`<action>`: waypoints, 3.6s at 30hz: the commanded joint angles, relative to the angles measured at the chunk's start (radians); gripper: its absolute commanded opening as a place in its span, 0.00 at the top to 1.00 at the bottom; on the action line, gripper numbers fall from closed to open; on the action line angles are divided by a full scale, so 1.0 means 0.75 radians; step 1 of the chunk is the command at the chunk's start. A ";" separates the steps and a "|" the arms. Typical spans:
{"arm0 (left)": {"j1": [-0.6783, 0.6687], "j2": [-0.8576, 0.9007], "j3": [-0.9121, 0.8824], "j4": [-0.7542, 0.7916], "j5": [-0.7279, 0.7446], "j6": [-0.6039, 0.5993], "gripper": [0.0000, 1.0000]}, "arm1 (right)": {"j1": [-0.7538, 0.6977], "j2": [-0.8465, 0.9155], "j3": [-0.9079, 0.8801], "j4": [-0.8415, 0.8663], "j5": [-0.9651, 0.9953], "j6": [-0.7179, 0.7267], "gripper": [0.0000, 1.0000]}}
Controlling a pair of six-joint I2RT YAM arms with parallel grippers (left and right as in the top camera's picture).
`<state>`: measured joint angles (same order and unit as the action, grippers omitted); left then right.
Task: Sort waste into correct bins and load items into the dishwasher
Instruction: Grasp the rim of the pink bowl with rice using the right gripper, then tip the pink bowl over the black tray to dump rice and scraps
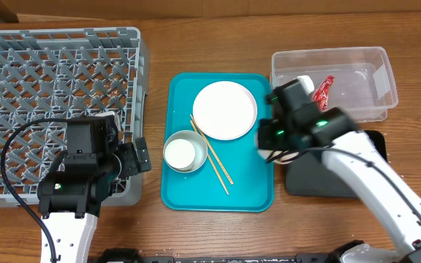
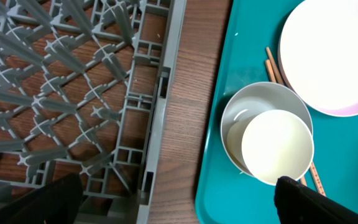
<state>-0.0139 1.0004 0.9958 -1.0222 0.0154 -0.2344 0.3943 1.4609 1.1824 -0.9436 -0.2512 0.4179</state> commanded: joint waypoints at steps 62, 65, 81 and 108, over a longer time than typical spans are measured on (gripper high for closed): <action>-0.008 0.002 0.030 -0.002 0.029 -0.018 0.00 | -1.351 0.185 -0.461 0.220 -1.757 -0.250 0.96; -0.008 0.002 0.030 -0.002 0.029 -0.018 0.00 | -1.343 0.185 -0.461 0.229 -1.726 -0.255 0.96; -0.008 0.002 0.030 0.000 0.029 -0.018 0.00 | -1.051 0.175 -0.384 -0.053 -1.586 -0.986 0.96; -0.008 0.010 0.030 0.002 0.025 -0.018 0.00 | -0.779 0.154 0.163 -0.662 -0.962 -1.158 0.96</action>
<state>-0.0135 1.0031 0.9958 -1.0245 0.0261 -0.2344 -0.2379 1.5963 1.2346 -1.4239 -1.0286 -0.4267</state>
